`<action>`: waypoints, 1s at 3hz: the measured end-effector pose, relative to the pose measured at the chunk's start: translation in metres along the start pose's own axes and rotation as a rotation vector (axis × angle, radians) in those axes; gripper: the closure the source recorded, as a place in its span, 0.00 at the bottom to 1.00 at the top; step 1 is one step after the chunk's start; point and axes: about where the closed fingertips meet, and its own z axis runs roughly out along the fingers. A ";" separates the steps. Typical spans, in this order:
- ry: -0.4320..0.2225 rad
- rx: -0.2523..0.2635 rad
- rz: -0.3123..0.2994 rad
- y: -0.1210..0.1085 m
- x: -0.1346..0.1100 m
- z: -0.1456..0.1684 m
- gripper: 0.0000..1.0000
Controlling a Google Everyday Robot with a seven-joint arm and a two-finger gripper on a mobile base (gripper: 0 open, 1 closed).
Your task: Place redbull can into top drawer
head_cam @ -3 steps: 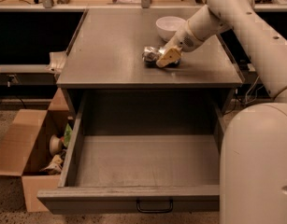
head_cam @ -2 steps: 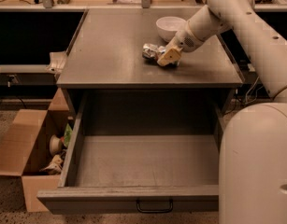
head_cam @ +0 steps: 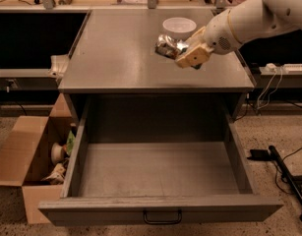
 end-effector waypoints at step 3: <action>0.058 -0.085 -0.003 0.051 0.042 0.021 1.00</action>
Offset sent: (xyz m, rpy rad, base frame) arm -0.0200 -0.0063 -0.0299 -0.0150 0.0593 -0.0020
